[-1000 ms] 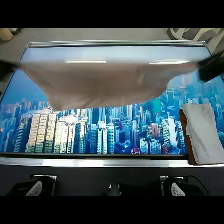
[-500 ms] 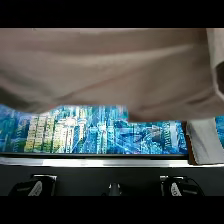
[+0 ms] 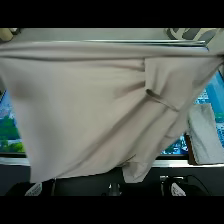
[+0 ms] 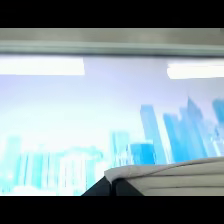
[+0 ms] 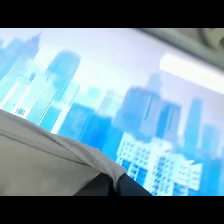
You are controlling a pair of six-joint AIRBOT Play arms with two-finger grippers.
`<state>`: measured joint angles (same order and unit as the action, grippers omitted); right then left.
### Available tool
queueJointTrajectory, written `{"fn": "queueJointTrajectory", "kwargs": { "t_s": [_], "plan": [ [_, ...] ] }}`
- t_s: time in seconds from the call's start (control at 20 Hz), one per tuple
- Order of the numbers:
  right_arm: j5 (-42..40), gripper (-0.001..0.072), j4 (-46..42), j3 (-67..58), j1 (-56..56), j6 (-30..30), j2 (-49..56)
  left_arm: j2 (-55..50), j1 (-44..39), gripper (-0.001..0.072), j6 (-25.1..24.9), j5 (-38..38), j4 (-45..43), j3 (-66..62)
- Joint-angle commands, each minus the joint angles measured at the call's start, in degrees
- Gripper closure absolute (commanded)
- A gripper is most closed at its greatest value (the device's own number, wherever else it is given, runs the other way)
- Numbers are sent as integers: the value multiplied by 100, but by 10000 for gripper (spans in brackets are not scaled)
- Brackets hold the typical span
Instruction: Fold the shirts.
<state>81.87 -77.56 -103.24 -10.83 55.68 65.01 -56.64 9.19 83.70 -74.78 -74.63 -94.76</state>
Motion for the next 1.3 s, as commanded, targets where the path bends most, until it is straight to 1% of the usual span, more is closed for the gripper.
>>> {"fn": "queueJointTrajectory", "kwargs": {
  "t_s": [0.0, 0.15, 0.25, 0.4, 0.5, 0.6, 0.65, 0.7, 0.8, 0.85, 0.9, 1.0, 1.1, 1.2, 1.25],
  "plan": [
    [273, 696, 256, -7, 4, 24, 1801, -1110, 0, 684, -326, 149, -37, 1119],
    [-404, 695, 1088, -9, 4, 50, 3045, -2260, 2, 684, -341, 754, 125, 1309],
    [-787, 695, 1425, -9, 4, 216, 3556, -2900, 2, 684, -337, 1215, 573, 1224],
    [-1368, 695, 1593, -9, 4, 275, 4028, -3585, 0, 684, -337, 1794, 1394, 1069],
    [-1502, 695, 1624, -9, 4, 323, 4201, -3877, 0, 684, -337, 2026, 1770, 1008],
    [-1283, 694, 1659, -9, 4, 291, 4251, -3978, 2, 684, -369, 2006, 1856, 990],
    [-997, 694, 1672, -9, -9, 157, 4216, -3954, 20, 684, -573, 1932, 1853, 984],
    [-503, 694, 1650, -9, -9, 0, 4155, -3932, 63, 684, -763, 1683, 1851, 931],
    [621, 694, 1349, -2, 37, -72, 4072, -3921, 177, 685, -822, 813, 1679, 835],
    [1174, 694, 1137, 94, 114, -96, 4054, -3926, 188, 686, -831, 337, 1401, 844],
    [1360, 695, 975, 365, 175, -63, 3985, -3932, 177, 686, -800, -94, 988, 925],
    [831, 695, 938, 1034, 299, -59, 3836, -3934, 149, 686, -743, -540, 658, 1285],
    [426, 695, 933, 1375, 391, 37, 3851, -3934, 129, 687, -721, -575, 699, 1672],
    [232, 695, 966, 1408, 420, 157, 3849, -3934, 107, 686, -715, -549, 713, 1825],
    [153, 693, 957, 1403, 420, 227, 3818, -3928, 111, 683, -592, -555, 715, 1794]
  ]
}}
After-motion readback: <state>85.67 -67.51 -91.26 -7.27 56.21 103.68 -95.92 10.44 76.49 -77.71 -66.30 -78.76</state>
